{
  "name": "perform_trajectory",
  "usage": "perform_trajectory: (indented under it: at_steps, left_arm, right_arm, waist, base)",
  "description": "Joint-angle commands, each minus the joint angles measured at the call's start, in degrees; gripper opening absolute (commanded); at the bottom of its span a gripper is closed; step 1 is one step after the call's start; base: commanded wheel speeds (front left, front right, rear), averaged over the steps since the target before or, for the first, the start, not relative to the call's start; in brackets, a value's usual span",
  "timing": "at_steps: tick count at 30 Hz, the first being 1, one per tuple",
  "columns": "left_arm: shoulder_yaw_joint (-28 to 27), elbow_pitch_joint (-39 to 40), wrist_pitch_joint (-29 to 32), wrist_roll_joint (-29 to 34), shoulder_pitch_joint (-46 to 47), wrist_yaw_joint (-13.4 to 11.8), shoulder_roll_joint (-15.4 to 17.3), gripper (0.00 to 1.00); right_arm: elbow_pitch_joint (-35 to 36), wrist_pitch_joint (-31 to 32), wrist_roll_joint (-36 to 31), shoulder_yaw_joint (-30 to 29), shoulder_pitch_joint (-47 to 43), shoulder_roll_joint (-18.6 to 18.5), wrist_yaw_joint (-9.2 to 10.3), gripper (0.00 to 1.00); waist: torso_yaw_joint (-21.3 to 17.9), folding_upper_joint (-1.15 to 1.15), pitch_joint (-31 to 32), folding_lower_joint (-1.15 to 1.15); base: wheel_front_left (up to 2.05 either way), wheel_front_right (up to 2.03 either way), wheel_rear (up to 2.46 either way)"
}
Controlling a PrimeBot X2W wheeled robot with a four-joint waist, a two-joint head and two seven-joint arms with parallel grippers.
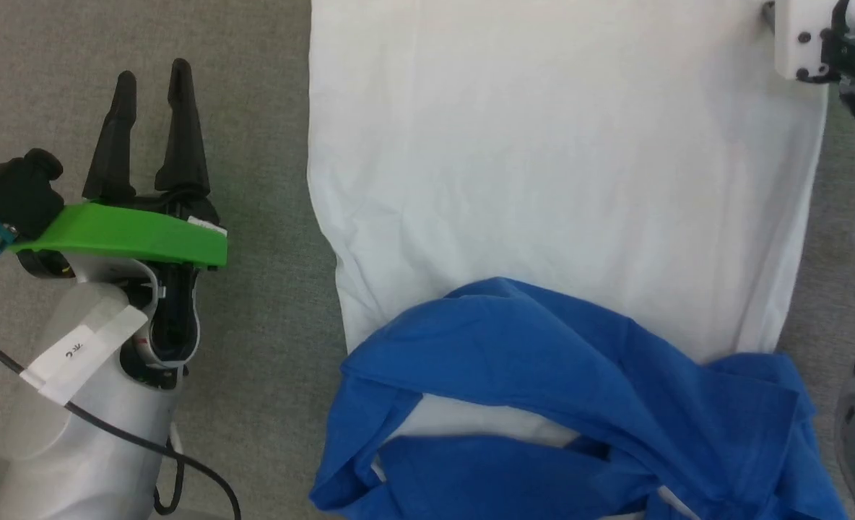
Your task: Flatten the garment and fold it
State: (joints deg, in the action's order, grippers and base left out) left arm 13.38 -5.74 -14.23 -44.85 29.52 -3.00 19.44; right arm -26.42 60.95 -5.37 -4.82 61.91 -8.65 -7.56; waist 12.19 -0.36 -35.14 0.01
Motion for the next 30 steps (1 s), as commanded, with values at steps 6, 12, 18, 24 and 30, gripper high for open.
perform_trajectory:
  at_steps: [6, 12, 18, 24, 30]
  left_arm:
    - [-0.5, -0.9, -0.4, 0.5, 0.2, 0.5, -0.3, 1.0]
    - [-0.6, -0.9, -0.2, 0.6, 0.5, 0.4, 0.1, 1.0]
    - [-0.4, -0.5, 1.9, 0.3, 1.8, 0.6, 1.5, 1.0]
    - [1.4, 0.5, 15.7, -0.9, 11.0, 0.9, 7.1, 1.0]
    - [6.2, -3.6, 34.0, -3.2, 20.9, 1.2, 9.8, 1.0]
  right_arm:
    - [-2.0, 6.2, 1.0, 4.9, -0.2, -1.4, 0.08, 1.0]
    - [0.4, 10.1, 2.5, 4.3, -0.6, -1.6, 0.08, 0.0]
    - [3.8, 5.9, 2.3, 1.9, -0.9, -0.8, 0.08, 0.0]
    - [5.9, -1.0, 6.5, 2.9, 0.3, 1.7, 0.08, 0.0]
    - [7.0, -3.0, 9.4, 7.6, -0.1, 1.0, 0.08, 0.0]
  waist:
    - [0.4, 0.36, -1.5, -0.01]
    - [-0.5, 0.36, -1.4, -0.01]
    - [-1.5, 0.36, -0.8, -0.01]
    - [-4.4, 0.36, 0.2, -0.01]
    - [-7.3, 0.36, 0.2, -0.01]
  base:
    - [0.0, 0.0, 0.0]
    - [0.0, 0.0, 0.0]
    - [0.0, 0.0, 0.0]
    - [0.0, 0.0, 0.0]
    - [0.0, 0.0, 0.0]
